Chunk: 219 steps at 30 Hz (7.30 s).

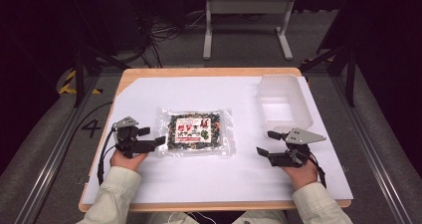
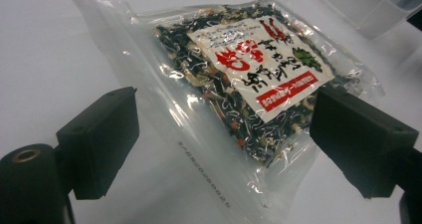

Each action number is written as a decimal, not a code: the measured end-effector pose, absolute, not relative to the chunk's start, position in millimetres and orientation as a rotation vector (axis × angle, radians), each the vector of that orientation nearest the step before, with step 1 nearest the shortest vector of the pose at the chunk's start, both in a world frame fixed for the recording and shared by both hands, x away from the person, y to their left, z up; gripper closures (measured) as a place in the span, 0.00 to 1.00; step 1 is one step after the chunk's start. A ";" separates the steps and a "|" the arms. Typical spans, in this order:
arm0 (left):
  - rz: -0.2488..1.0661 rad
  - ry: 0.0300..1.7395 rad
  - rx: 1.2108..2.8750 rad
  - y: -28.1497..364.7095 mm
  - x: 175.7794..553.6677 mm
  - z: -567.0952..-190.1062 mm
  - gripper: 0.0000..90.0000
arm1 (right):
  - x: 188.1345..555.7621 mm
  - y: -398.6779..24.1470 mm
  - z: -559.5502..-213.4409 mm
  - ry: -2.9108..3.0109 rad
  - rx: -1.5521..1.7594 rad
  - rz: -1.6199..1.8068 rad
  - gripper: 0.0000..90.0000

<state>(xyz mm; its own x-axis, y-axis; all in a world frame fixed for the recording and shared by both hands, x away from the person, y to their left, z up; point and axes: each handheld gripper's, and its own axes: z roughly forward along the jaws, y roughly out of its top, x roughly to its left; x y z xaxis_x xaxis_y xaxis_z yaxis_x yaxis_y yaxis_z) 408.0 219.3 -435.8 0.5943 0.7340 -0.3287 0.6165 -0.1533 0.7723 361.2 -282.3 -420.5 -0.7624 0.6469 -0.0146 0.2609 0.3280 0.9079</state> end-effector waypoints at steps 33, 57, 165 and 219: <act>0.063 1.111 2.035 209.0 412.4 -449.0 0.43 | 362.2 -278.9 -423.4 2.255 0.788 1.382 0.28; 0.031 1.125 2.005 203.7 409.3 -447.4 0.86 | 362.1 -277.4 -423.5 2.258 0.775 1.382 0.28; 0.258 0.370 1.782 206.3 332.7 -259.2 0.99 | 412.8 -154.9 -279.2 2.278 0.271 1.755 0.21; 0.325 0.498 1.678 208.3 337.6 -270.0 0.31 | 386.7 -141.2 -265.4 2.486 0.032 1.595 0.85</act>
